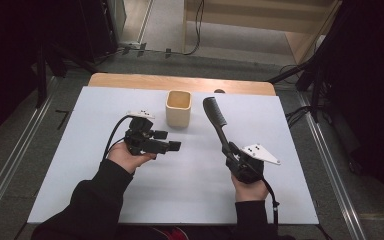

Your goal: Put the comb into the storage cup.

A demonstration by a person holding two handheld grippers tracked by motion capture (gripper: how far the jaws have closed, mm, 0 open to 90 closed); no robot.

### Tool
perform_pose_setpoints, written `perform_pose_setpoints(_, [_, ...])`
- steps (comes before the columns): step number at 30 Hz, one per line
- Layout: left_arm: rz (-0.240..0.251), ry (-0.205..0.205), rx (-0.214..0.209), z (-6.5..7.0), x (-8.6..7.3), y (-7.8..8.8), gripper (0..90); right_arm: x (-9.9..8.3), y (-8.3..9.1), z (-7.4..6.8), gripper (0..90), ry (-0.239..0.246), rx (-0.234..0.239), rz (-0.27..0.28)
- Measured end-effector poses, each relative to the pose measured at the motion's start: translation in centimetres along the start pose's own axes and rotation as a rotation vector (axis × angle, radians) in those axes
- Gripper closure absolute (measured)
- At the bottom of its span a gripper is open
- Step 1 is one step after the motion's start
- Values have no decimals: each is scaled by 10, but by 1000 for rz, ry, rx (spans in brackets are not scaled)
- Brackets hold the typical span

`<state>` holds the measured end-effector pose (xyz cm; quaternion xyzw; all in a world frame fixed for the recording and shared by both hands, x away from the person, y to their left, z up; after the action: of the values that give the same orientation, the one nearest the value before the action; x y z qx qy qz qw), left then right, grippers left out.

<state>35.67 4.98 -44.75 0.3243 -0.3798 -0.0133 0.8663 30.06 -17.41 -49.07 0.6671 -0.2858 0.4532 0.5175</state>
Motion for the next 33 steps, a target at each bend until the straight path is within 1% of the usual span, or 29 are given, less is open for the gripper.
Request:
perform_pose_setpoints(2, [9,4,0,0,2,-1,219,-2,-2,-3,703,0,-6,10])
perform_pose_setpoints(7, [2,6,16,0,6,-7,218,-5,-4,-5,703,-6,-9,21])
perform_pose_setpoints(9, [5,12,22,1,7,-9,218,-6,-5,-6,704,-7,-13,23])
perform_pose_setpoints(12, [6,9,32,1,9,-13,217,-8,-5,-7,704,-10,-16,35])
perform_pose_setpoints(14, [0,-10,35,3,9,-16,218,-8,-5,-8,703,-11,-16,38])
perform_pose_setpoints(15, [-3,-11,38,3,9,-17,218,-8,-5,-7,703,-4,-24,42])
perform_pose_setpoints(20, [0,-8,22,9,15,-22,219,-9,-7,-11,703,-8,-25,59])
perform_pose_setpoints(25, [-10,-16,25,12,17,-27,219,-9,-8,-12,703,-7,-30,68])
perform_pose_setpoints(26, [-12,-7,11,14,18,-28,220,-9,-8,-13,703,-5,-34,73])
perform_pose_setpoints(33, [-7,-2,14,17,23,-34,220,-9,-9,-16,703,1,-38,84])
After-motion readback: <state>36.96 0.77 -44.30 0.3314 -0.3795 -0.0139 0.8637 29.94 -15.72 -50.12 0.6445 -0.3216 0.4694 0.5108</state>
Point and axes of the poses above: each handheld gripper's, and its own axes: y roughly backward along the jaws, x roughly out of its top, z roughly to its right, the point moved 7 cm from there along -y, roughly forward along the jaws, and after that the axes turned 7 degrees about y, right-handed, at the moved point
